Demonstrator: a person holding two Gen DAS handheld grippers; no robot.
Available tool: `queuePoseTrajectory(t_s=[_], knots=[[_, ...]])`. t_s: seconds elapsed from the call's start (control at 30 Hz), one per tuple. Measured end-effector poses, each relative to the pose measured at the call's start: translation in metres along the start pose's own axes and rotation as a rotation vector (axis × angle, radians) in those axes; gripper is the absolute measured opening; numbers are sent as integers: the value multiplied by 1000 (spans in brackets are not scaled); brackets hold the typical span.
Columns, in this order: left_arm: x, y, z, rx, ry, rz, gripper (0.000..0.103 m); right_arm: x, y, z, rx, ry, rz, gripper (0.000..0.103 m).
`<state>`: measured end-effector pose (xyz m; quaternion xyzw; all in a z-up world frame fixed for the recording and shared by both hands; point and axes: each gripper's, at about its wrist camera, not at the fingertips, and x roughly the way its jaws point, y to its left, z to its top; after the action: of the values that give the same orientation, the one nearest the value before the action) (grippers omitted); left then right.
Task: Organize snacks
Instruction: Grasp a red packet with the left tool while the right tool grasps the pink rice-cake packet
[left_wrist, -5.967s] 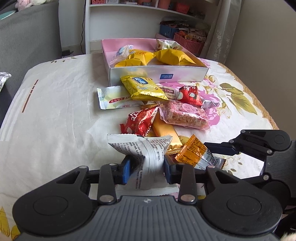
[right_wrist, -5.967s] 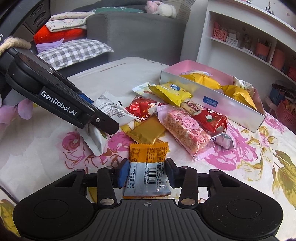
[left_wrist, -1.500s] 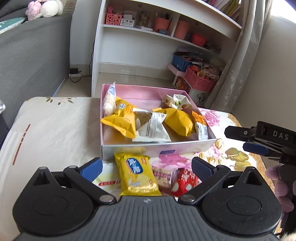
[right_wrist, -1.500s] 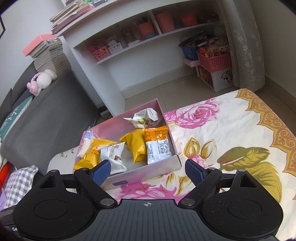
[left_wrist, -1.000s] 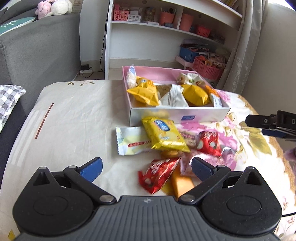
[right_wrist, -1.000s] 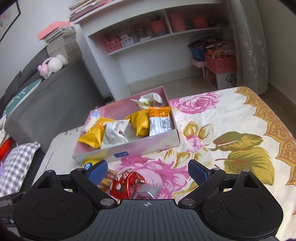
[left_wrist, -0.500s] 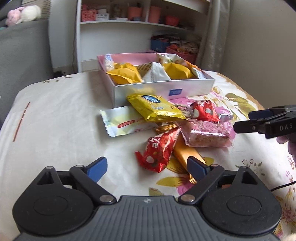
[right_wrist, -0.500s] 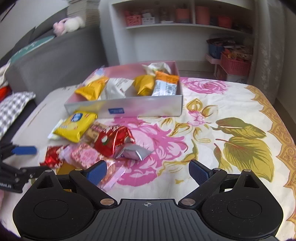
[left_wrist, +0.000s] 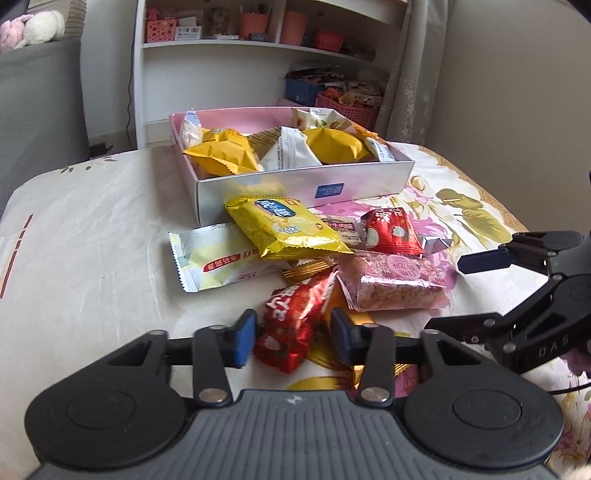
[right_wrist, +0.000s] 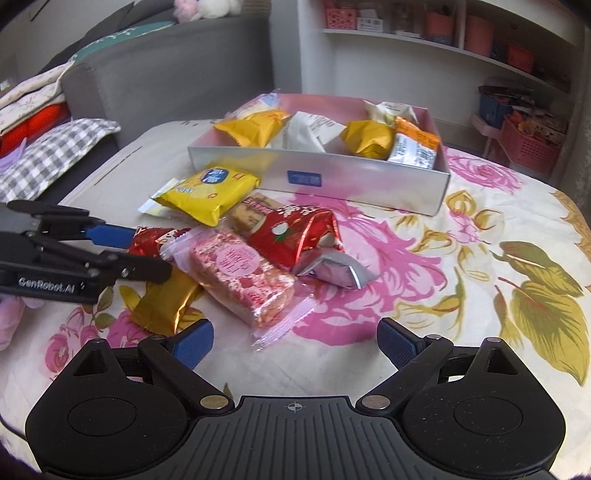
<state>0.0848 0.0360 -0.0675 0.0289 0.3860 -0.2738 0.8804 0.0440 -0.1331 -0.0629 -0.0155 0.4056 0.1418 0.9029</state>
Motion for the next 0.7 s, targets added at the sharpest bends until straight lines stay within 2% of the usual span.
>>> queuePoseTrajectory(t_s=[0.1,0.4,0.7], knots=[[-1,0,1,-8,10,20,30,5,4,1,-20,-9,21,97],[-10,0,-2,-9,38,98,30,11,6,6,-18,-40,48,94],[-17,10,-4,-41,59,148,30,5,20,4,-47,-26,114,78]])
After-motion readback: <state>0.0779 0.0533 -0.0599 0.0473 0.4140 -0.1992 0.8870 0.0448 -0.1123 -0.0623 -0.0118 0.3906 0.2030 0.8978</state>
